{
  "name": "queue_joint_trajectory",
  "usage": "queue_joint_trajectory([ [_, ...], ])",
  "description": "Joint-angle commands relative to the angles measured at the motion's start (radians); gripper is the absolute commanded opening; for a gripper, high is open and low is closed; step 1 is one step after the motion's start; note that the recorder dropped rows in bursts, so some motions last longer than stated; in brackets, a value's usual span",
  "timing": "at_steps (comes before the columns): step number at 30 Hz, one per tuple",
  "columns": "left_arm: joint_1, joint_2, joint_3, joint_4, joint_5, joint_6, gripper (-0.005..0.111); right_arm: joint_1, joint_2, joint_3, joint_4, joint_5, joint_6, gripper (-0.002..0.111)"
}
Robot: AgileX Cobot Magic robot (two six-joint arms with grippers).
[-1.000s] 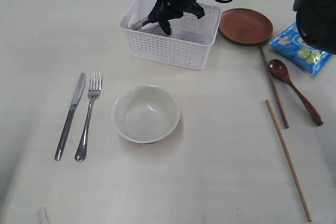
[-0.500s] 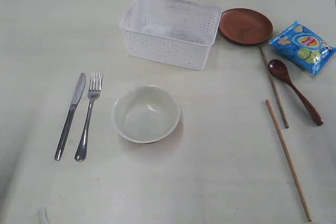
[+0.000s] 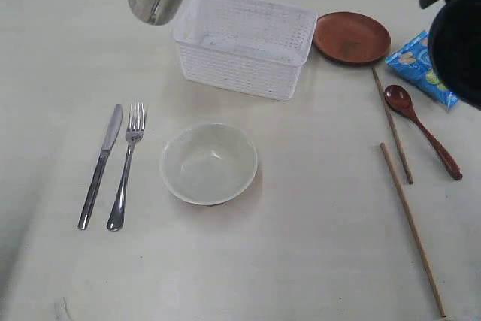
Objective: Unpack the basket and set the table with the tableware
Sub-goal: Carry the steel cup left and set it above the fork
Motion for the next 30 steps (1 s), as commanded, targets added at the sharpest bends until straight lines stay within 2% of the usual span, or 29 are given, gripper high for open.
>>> queue_joint_trajectory([
  [1,-0.001,-0.004,0.003,-0.004,-0.006,0.0,0.0,0.072,0.031,-0.015,-0.189,-0.01,0.038,-0.001],
  [14,-0.001,-0.004,0.003,-0.004,-0.006,0.0,0.0,0.153,0.292,-0.224,-0.229,-0.041,0.051,-0.001],
  [19,-0.001,-0.004,0.003,-0.004,-0.006,0.0,0.0,0.156,0.312,-0.227,-0.239,-0.094,0.049,-0.001],
  [25,-0.001,-0.004,0.003,-0.004,-0.006,0.0,0.0,0.153,0.325,-0.227,-0.305,-0.036,0.049,-0.001],
  [30,-0.001,-0.004,0.003,-0.004,-0.006,0.0,0.0,0.153,0.343,-0.225,-0.272,-0.028,0.045,-0.001],
])
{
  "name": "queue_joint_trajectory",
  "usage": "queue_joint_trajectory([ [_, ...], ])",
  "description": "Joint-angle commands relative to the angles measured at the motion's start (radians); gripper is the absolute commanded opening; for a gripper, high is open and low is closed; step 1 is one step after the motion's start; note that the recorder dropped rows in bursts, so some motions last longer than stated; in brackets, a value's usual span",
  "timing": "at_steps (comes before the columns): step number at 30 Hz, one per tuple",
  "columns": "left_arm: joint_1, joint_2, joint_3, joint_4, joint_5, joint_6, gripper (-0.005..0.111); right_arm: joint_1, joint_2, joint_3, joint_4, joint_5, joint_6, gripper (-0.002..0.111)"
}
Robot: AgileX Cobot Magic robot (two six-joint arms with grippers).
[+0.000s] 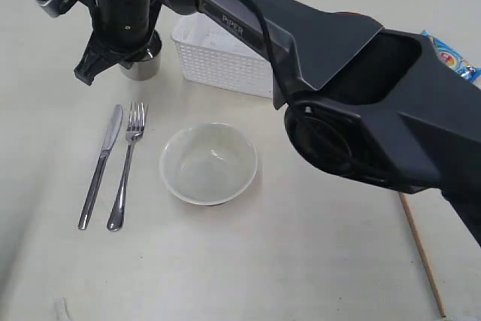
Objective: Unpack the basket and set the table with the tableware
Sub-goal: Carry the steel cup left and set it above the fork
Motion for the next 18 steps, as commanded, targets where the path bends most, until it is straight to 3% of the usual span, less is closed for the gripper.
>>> queue_joint_trajectory([
  [1,-0.001,-0.004,0.003,-0.004,-0.006,0.0,0.0,-0.003,0.008,-0.006,0.017,0.004,-0.008,-0.001],
  [18,-0.001,-0.004,0.003,-0.004,-0.006,0.0,0.0,-0.003,0.034,-0.006,0.036,-0.014,-0.022,-0.001],
])
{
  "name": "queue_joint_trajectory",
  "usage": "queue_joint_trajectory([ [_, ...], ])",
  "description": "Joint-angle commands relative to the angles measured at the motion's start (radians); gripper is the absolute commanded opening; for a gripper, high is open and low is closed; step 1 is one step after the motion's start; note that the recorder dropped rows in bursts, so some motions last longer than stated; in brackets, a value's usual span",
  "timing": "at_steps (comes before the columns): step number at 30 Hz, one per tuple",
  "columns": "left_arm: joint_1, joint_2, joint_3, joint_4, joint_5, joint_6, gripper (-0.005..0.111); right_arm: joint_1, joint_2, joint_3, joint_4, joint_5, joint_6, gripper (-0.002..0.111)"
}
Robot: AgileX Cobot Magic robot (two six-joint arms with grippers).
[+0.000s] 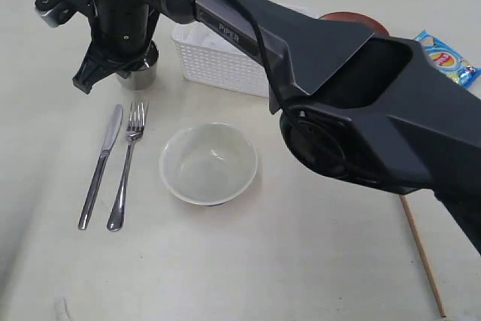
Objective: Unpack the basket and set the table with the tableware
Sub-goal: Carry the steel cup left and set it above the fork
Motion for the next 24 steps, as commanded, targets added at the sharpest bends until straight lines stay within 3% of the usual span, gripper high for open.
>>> queue_joint_trajectory([
  [1,-0.001,-0.004,0.003,-0.004,-0.006,0.0,0.0,-0.003,0.013,-0.006,0.0,0.003,-0.008,-0.001],
  [9,-0.001,-0.004,0.003,-0.004,-0.006,0.0,0.0,-0.003,0.015,-0.006,0.0,-0.011,-0.008,0.0],
  [11,-0.001,-0.004,0.003,-0.004,-0.006,0.0,0.0,-0.003,0.015,-0.006,0.016,-0.018,-0.01,0.005],
  [17,-0.001,-0.004,0.003,-0.004,-0.006,0.0,0.0,-0.003,0.015,-0.006,0.012,-0.025,-0.012,0.036],
  [24,-0.001,-0.004,0.003,-0.004,-0.006,0.0,0.0,-0.003,-0.026,-0.006,-0.023,-0.104,-0.009,0.038],
])
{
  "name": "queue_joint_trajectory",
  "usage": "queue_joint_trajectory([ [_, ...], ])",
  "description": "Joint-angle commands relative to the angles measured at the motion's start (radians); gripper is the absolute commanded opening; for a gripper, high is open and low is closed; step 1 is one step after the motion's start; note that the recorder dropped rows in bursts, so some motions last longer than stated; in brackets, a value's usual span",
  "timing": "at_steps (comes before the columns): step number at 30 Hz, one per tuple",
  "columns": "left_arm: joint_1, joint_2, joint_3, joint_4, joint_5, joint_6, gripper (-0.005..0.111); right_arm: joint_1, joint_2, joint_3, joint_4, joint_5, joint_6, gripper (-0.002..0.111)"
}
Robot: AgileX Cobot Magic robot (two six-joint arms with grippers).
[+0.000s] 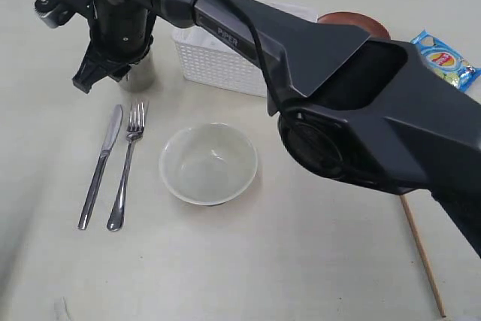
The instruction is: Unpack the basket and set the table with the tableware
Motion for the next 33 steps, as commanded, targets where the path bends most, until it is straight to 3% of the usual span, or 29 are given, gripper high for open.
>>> queue_joint_trajectory([
  [1,-0.001,-0.004,0.003,-0.004,-0.006,0.0,0.0,-0.003,-0.036,-0.006,-0.02,-0.05,-0.002,0.038],
  [6,-0.001,-0.004,0.003,-0.007,-0.006,0.0,0.0,-0.013,-0.134,-0.006,-0.057,0.038,0.009,0.036],
  [10,-0.001,-0.004,0.003,-0.007,-0.006,0.0,0.0,-0.039,-0.21,-0.006,-0.125,0.101,0.065,0.0],
  [18,-0.001,-0.004,0.003,-0.007,-0.006,0.0,0.0,-0.12,-0.309,-0.006,0.01,0.101,0.124,-0.001],
  [33,-0.001,-0.004,0.003,-0.005,-0.006,0.0,0.0,-0.132,-0.381,-0.006,0.079,0.101,0.119,-0.001],
])
